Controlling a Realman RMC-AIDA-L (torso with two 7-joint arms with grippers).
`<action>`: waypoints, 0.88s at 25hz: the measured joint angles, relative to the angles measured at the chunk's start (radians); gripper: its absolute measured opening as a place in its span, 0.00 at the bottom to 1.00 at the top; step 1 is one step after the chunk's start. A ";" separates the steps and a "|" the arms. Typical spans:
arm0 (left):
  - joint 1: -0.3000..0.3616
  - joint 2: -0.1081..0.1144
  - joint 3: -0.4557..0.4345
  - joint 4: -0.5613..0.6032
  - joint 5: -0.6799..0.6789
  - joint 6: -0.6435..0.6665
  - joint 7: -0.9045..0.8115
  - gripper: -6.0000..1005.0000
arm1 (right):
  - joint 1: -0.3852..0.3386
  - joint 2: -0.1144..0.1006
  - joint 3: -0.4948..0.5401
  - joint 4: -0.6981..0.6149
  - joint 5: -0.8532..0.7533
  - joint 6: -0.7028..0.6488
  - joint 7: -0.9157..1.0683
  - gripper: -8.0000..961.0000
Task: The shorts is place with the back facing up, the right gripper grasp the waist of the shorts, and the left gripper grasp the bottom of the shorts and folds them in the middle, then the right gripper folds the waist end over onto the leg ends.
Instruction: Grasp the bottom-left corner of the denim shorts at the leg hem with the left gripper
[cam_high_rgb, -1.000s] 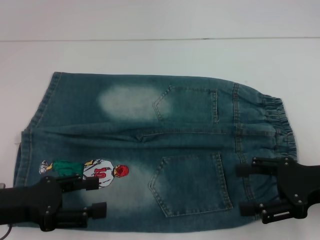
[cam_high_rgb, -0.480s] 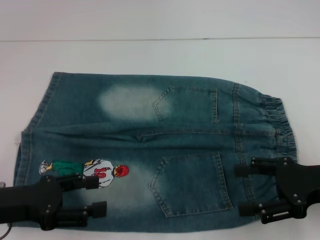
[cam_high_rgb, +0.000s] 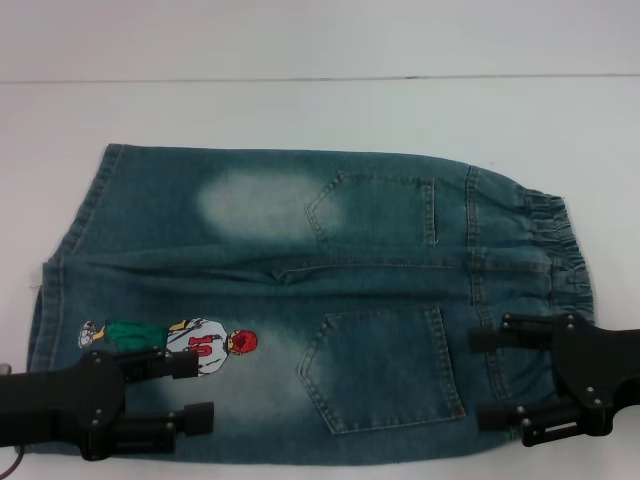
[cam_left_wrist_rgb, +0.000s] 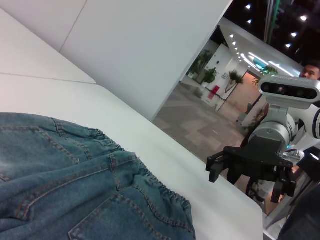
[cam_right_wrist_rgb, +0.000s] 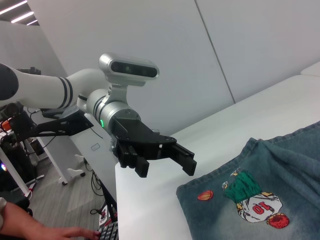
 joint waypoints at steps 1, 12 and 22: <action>0.000 0.000 0.000 0.000 0.000 0.000 0.000 0.83 | 0.000 0.000 0.000 0.000 0.000 0.000 0.000 1.00; 0.002 -0.001 0.000 0.000 0.000 0.001 -0.001 0.82 | 0.002 0.002 -0.001 0.007 0.000 0.003 -0.007 1.00; 0.002 -0.001 0.002 -0.002 0.000 0.003 -0.002 0.81 | 0.012 0.002 -0.002 0.012 0.000 0.003 -0.008 1.00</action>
